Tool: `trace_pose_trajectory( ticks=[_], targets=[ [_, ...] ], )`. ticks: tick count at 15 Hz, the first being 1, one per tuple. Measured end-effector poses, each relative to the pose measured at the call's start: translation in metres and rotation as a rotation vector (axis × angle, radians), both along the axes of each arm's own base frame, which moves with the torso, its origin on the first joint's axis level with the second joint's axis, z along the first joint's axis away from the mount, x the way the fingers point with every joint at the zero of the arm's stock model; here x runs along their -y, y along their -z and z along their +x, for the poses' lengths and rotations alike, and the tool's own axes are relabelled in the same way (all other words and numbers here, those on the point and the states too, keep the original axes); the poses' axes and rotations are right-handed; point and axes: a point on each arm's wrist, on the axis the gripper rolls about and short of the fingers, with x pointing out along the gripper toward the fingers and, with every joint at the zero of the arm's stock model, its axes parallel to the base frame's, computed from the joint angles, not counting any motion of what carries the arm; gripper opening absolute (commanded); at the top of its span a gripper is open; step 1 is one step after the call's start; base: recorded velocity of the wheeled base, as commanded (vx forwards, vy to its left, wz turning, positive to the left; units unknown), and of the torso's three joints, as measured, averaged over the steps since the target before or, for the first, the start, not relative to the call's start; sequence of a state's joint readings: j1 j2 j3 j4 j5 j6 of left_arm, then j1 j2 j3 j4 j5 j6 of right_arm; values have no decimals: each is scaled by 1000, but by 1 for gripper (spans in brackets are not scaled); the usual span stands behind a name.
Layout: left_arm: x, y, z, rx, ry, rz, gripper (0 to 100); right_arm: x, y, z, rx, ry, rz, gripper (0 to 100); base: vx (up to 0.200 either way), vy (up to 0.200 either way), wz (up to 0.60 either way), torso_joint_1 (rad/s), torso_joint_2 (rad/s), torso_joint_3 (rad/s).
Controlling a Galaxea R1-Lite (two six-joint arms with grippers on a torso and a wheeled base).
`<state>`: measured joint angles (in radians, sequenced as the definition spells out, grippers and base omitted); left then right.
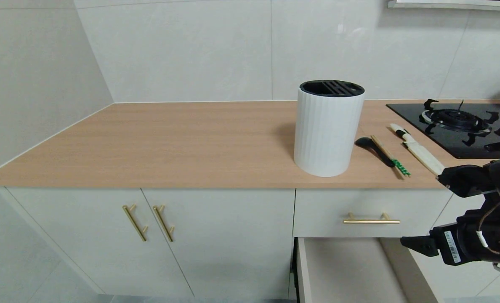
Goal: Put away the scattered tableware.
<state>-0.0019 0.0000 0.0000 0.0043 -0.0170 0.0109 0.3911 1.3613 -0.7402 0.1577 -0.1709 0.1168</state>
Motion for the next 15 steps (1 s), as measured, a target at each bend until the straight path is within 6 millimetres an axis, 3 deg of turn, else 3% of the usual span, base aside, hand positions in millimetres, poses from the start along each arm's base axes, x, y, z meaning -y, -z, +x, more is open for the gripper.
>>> trace_pose_trajectory(
  ticks=[2,4,6,8,11,15],
  targets=[
    [0,0,0,0,0,0,100,0,-14,-1,50,-7,7,100,0,0,0,0,0,0],
    [0,0,0,0,0,0,100,1,-41,7,116,9,31,100,0,0,0,0,0,0],
    [0,0,0,0,0,0,100,1,-73,26,187,43,55,100,0,0,0,0,0,0],
    [0,0,0,0,0,0,100,3,-85,48,203,79,56,100,0,0,0,0,0,0],
    [0,0,0,0,0,0,100,2,-75,82,184,112,57,100,0,0,0,0,0,0],
    [0,0,0,0,0,0,100,4,-43,129,176,166,47,100,0,0,0,0,0,0]
  ],
)
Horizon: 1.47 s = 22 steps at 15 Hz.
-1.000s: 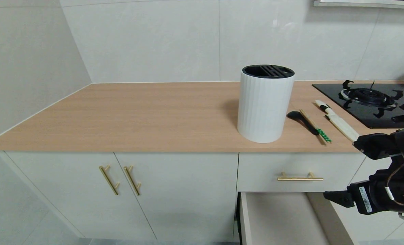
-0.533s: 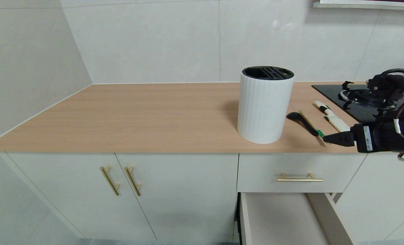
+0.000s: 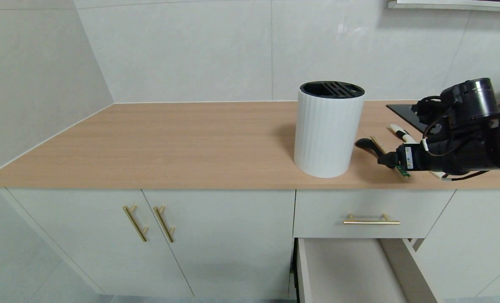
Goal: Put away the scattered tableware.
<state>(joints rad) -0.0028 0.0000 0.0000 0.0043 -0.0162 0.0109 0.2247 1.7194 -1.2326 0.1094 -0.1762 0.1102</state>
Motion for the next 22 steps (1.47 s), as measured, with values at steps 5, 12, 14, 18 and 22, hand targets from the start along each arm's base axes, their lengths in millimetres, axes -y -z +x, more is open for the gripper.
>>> trace_pose_trajectory(
  ticks=[5,12,14,18,22],
  targets=[
    [0,0,0,0,0,0,100,8,20,17,-57,35,-14,100,0,0,0,0,0,0],
    [0,0,0,0,-1,0,100,8,27,21,-80,36,-21,0,0,0,0,0,0,0],
    [0,0,0,0,-1,0,100,8,27,21,-81,38,-21,0,0,0,0,0,0,0],
    [0,0,0,0,-1,0,100,15,10,9,-33,76,-30,0,0,0,0,0,0,0],
    [0,0,0,0,0,0,100,23,-19,-35,13,81,-9,0,0,0,0,0,0,0]
  ],
)
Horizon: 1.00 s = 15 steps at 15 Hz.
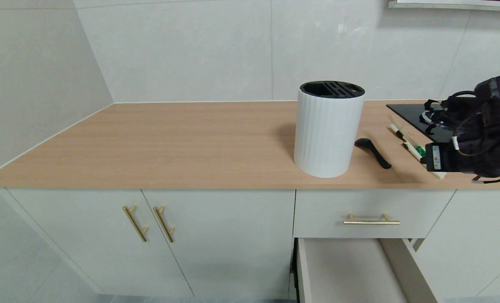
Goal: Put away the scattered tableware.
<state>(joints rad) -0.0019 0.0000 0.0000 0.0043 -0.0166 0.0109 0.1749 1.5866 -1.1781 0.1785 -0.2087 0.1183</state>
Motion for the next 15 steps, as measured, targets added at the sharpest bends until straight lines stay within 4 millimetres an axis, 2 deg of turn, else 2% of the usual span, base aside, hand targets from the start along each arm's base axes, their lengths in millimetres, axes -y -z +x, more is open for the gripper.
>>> trace_pose_trajectory(
  ticks=[3,6,8,11,15],
  targets=[
    [0,0,0,0,0,0,100,8,-17,-57,-55,-23,52,0,0,0,0,0,0,0],
    [0,0,0,0,0,0,100,14,-28,-111,-129,-134,149,0,0,0,0,0,0,0],
    [0,0,0,0,-1,0,100,17,-30,-135,-123,-220,169,0,0,0,0,0,0,0],
    [0,0,0,0,0,0,100,19,-22,-154,-122,-308,119,0,0,0,0,0,0,0],
    [0,0,0,0,0,0,100,19,-8,-157,-160,-370,55,0,0,0,0,0,0,0]
  ],
)
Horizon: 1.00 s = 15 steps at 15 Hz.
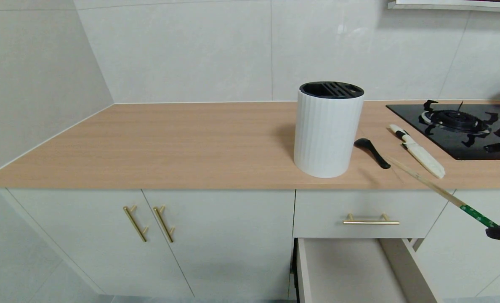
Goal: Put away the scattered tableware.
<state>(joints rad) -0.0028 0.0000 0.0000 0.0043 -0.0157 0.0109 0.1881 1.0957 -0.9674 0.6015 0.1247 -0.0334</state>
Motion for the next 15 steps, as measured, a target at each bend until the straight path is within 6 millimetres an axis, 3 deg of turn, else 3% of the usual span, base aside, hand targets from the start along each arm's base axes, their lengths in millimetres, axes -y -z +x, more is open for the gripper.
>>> trace_pose_trajectory(
  ticks=[4,15],
  targets=[
    [0,0,0,0,0,0,100,-9,12,3,-47,-66,-15,0,0,0,0,-62,144,79],
    [0,0,0,0,0,0,100,-28,35,10,-96,-181,-33,0,0,0,0,-183,460,264]
  ],
)
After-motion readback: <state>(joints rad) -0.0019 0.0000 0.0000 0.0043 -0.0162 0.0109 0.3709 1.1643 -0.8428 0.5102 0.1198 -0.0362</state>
